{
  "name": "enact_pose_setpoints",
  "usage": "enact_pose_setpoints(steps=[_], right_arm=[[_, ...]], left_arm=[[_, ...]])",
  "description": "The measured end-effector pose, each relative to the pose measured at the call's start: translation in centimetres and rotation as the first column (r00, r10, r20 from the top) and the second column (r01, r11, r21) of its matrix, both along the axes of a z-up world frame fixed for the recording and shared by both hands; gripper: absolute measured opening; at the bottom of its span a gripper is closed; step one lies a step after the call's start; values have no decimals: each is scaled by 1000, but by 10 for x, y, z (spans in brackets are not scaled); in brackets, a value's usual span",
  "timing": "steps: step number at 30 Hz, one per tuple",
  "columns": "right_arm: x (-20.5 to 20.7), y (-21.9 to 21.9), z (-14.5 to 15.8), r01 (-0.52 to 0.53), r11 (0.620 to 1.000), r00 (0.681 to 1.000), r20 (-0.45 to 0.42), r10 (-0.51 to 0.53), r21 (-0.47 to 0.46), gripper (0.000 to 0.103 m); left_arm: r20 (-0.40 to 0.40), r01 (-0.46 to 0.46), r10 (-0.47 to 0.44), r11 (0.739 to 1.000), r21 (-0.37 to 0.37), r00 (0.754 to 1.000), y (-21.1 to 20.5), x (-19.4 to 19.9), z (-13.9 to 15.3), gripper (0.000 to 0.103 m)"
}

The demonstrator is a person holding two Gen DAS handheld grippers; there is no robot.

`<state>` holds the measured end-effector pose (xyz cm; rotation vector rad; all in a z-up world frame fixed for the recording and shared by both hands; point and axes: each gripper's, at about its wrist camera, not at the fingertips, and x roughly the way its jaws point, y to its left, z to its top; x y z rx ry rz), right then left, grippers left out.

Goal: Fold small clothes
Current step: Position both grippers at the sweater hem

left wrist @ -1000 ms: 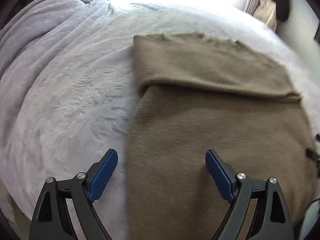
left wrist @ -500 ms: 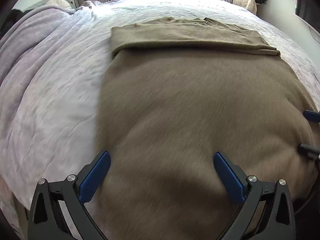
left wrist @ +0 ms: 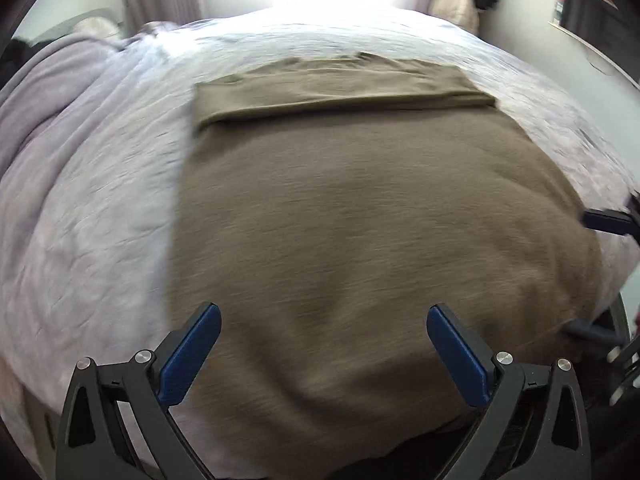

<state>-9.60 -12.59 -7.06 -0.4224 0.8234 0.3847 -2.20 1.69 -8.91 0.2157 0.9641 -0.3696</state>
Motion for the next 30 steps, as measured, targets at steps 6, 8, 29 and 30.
enact_pose_setpoints(steps=[6, 8, 29, 30], right_arm=[[19, 24, -49, -31, 995, 998, -57, 25, -96, 93], [8, 10, -49, -42, 996, 998, -39, 39, -76, 93], [31, -23, -3, 98, 993, 995, -28, -96, 67, 93], [40, -25, -14, 119, 991, 992, -57, -116, 53, 93]], left_arm=[[-33, 73, -71, 995, 70, 997, -18, -2, -35, 103], [-46, 75, -72, 995, 66, 996, -5, -5, -39, 103], [-5, 79, -79, 996, 48, 997, -35, 20, -9, 103], [-32, 77, -75, 994, 79, 997, -34, 23, -24, 103]])
